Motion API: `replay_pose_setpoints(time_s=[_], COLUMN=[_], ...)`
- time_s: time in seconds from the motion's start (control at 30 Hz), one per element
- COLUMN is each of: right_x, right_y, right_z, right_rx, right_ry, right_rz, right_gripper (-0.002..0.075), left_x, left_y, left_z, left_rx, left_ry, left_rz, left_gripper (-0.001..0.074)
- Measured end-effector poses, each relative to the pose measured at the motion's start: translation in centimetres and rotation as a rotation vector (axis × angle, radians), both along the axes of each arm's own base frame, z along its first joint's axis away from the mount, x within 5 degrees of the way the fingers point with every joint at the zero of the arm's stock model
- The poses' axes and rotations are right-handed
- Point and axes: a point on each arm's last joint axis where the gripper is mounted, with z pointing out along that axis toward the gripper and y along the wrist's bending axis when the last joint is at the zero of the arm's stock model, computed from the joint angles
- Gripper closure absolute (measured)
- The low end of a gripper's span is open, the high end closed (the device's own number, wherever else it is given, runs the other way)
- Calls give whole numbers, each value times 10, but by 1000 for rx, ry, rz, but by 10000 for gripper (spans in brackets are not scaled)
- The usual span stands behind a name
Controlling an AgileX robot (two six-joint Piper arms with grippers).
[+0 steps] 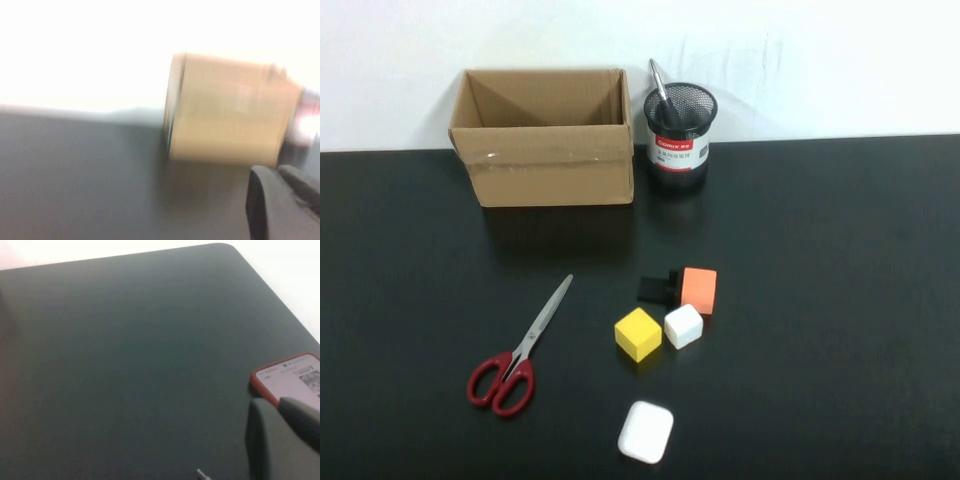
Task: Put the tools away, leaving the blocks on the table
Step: Pick up the scissors from the table
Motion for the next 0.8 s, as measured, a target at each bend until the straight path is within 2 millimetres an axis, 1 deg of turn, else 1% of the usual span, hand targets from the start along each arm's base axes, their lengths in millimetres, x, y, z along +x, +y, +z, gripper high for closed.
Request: replay_pose_setpoints(time_s=[0.07,0.13,0.2,0.3,0.33,0.37,0.47,0.53,0.6,0.7,0.8], right_x=[0,0,0,0,0,0,0,0,0,0,0], right_y=[0,0,0,0,0,0,0,0,0,0,0], right_z=[0,0,0,0,0,0,0,0,0,0,0], right_rx=[0,0,0,0,0,0,0,0,0,0,0], right_ry=[0,0,0,0,0,0,0,0,0,0,0], right_rz=[0,0,0,0,0,0,0,0,0,0,0], right_gripper=[733,733,733,733,733,733,733,733,733,733,733], left_x=[0,-3,-8,-18,-21,-26,-33,-36,-41,-45,-44], left_y=[1,2,3,6,7,8,10,10,11,10,8], left_z=[11,26,40,59,62,67,76,88,109,135,152], left_rx=[-31,-95,-177,-253,-266,-280,-301,-306,-306,-237,-166], left_ry=[-118,-276,-430,-659,-702,-781,-887,-901,-886,-714,-489], left_rz=[5,9,3,-8,-11,-13,-17,-19,-25,-16,-15], left_gripper=[739,739,739,739,739,739,739,739,739,739,739])
